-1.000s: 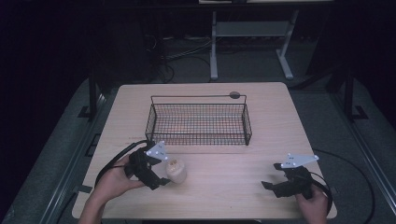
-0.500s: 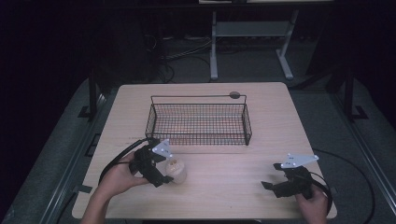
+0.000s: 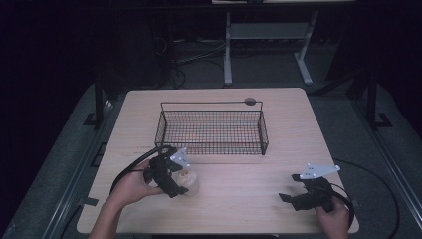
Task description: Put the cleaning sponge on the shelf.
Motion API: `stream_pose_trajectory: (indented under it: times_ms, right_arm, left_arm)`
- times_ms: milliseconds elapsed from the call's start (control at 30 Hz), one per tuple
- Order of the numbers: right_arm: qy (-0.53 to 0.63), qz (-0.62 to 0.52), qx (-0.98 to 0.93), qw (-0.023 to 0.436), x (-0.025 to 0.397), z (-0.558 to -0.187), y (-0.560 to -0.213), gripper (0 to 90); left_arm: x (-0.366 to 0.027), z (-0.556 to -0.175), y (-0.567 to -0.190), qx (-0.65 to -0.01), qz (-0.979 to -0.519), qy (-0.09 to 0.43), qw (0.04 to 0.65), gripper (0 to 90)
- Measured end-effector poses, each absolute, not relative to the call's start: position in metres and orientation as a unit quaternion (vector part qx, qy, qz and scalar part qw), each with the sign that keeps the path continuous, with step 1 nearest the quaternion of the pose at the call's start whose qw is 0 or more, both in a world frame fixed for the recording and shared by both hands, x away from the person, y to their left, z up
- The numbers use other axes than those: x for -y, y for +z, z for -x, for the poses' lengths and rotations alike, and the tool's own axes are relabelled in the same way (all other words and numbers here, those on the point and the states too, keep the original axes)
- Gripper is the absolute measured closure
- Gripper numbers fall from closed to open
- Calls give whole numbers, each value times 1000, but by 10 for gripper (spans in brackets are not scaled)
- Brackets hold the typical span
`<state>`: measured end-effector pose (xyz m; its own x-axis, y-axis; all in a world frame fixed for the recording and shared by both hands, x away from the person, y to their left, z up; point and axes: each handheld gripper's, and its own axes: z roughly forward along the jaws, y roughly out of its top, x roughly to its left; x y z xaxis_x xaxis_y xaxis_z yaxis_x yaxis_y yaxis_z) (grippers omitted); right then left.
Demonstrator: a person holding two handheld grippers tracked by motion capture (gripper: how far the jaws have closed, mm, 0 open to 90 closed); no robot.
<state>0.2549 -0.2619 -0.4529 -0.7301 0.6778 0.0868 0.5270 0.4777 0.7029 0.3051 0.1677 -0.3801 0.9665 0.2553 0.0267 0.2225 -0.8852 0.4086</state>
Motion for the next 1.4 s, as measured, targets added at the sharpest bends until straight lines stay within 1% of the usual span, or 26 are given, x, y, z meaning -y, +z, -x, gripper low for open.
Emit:
stream_pose_trajectory:
  times_ms: [667, 800, 867, 900, 1000, 1400]
  right_arm:
    - [372, -350, -854, 99, 263, -255, -453, 142]
    - [372, -350, -854, 99, 263, -255, -453, 142]
    - [372, -349, -854, 99, 262, -255, -453, 142]
    - [372, -350, -854, 98, 262, -255, -453, 142]
    - [372, -350, -854, 99, 262, -255, -453, 142]
    - [372, -350, -854, 98, 263, -255, -453, 142]
  left_arm:
    - [-152, -313, -393, -118, -976, 26, 182, 174]
    - [-151, -313, -394, -117, -977, 26, 174, 219]
    - [-151, -313, -394, -118, -977, 26, 174, 221]
    - [-152, -313, -394, -116, -978, 25, 174, 254]
    - [-152, -312, -393, -116, -978, 25, 174, 277]
    - [-154, -313, -391, -121, -977, 25, 176, 286]
